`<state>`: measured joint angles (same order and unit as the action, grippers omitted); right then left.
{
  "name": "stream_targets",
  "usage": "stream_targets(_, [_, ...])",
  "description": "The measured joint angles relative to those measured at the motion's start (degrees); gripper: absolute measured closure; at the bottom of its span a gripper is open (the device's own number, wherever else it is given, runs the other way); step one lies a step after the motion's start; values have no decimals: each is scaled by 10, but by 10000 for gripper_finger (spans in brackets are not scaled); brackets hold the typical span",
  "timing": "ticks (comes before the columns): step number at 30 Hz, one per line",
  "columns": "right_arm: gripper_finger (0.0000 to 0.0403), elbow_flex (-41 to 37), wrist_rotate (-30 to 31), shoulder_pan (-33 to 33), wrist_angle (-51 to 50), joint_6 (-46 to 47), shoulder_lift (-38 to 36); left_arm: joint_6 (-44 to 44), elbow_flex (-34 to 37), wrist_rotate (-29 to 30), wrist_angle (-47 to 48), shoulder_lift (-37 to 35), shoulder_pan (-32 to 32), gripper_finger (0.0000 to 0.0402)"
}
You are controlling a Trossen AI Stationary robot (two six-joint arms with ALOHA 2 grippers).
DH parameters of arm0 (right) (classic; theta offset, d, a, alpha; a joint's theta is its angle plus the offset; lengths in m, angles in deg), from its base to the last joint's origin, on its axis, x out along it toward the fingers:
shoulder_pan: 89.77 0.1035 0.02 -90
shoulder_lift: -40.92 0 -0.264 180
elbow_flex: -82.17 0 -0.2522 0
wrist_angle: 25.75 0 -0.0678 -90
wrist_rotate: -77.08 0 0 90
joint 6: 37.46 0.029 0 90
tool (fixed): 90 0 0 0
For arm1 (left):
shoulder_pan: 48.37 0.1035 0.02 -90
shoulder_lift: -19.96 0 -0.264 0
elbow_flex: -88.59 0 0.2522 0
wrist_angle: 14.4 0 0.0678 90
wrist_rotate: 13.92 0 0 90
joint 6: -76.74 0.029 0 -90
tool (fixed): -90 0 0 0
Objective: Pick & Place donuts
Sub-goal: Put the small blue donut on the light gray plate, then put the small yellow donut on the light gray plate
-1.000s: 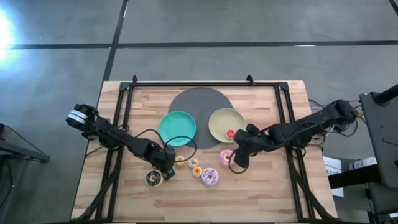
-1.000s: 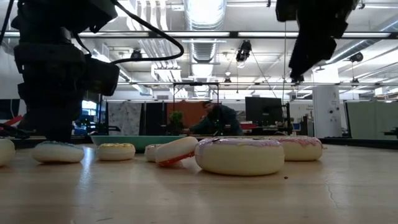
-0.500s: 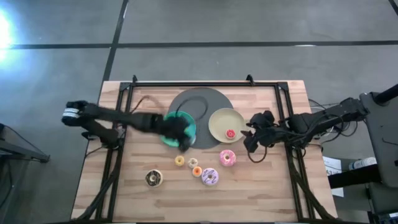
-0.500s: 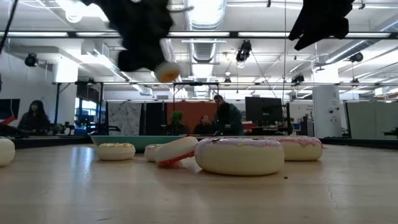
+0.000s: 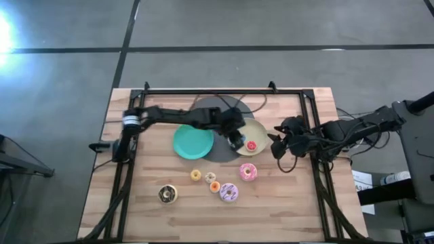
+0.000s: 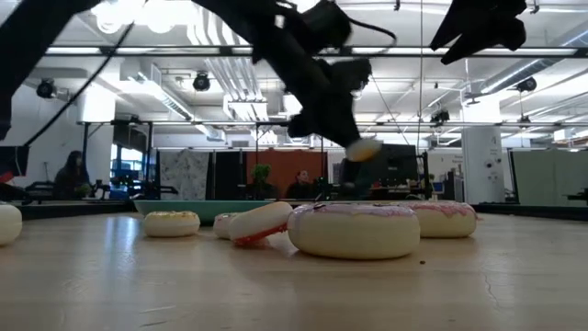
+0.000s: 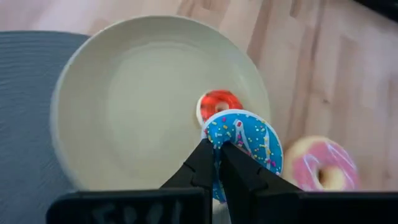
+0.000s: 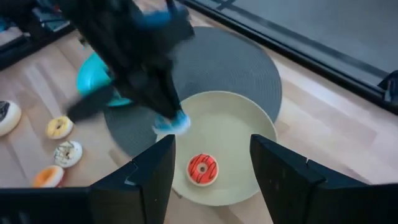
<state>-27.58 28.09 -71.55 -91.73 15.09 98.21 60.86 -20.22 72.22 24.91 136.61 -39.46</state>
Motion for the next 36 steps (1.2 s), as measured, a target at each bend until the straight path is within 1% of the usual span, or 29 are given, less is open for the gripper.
stream_targets(3, [204, 0, 9, 0, -12, 2, -13, 6, -42, 1, 9, 53, 1, 402])
stream_targets(5, [204, 0, 12, 0, -27, 13, -21, 8, -58, 1, 22, 79, 1, 402])
stream_targets(8, [204, 0, 13, 0, -56, 29, -35, 11, -64, 4, 39, 102, -1, 401])
stream_targets(12, [204, 1, 12, 0, -82, 36, -46, 7, -61, 9, 62, 108, -6, 397])
stream_targets(15, [204, 1, 12, 0, -89, 32, -45, 9, -60, 3, 68, 100, -6, 370])
stream_targets(17, [204, 1, 12, 0, -89, 30, -43, 9, -62, 6, 63, 93, -6, 341])
stream_targets(21, [204, -2, 12, 0, -89, 30, -36, 9, -64, 36, 61, 86, -7, 281])
stream_targets(23, [204, -2, 12, 0, -89, 30, -32, 11, -63, 35, 85, 81, -7, 259])
stream_targets(26, [204, -2, 0, 0, -88, 22, -24, 22, -58, 33, 127, 46, -13, 242])
stream_targets(28, [204, -2, -20, 0, -82, 1, -15, 39, -51, 32, 163, 2, -26, 240])
stream_targets(30, [204, -5, -36, 0, -64, -20, -2, 51, -24, 30, 175, -47, -39, 241])
stream_targets(33, [204, -9, -65, -2, -25, -54, 24, 25, 57, 30, 169, -117, -54, 241])
stream_targets(36, [204, -10, -69, -4, -14, -67, 50, -54, 159, 32, 147, -192, -62, 241])
